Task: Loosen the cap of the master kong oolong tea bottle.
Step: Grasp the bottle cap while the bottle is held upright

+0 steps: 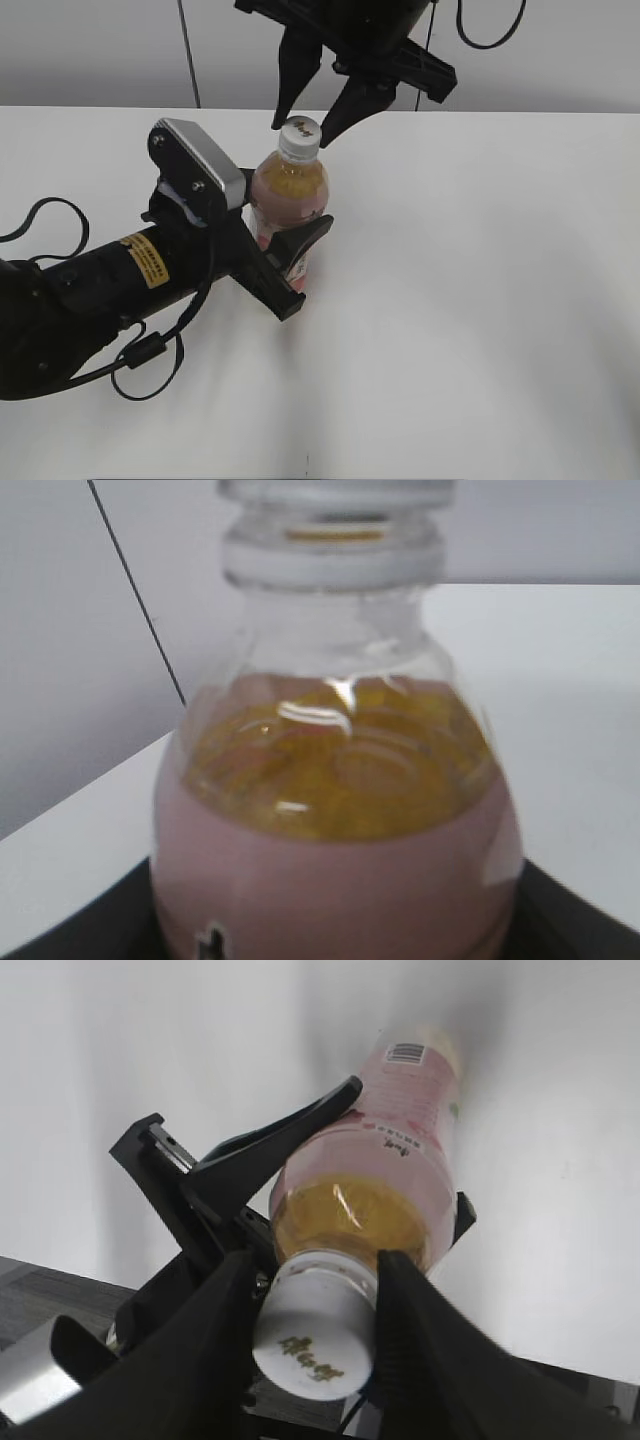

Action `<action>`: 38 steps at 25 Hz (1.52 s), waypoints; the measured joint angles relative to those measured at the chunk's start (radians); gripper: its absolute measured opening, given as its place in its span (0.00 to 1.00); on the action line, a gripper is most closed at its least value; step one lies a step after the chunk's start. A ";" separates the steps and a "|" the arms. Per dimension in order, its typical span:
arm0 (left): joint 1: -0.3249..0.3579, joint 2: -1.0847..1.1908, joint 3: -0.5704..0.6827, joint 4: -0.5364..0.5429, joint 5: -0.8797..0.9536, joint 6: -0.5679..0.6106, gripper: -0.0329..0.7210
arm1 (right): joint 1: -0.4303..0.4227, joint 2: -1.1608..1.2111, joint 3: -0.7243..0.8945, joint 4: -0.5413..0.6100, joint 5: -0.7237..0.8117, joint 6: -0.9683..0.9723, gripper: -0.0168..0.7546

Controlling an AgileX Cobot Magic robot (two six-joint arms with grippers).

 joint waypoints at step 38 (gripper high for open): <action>0.001 0.000 0.000 -0.011 0.010 0.002 0.61 | 0.001 0.000 0.000 0.008 0.003 -2.127 0.38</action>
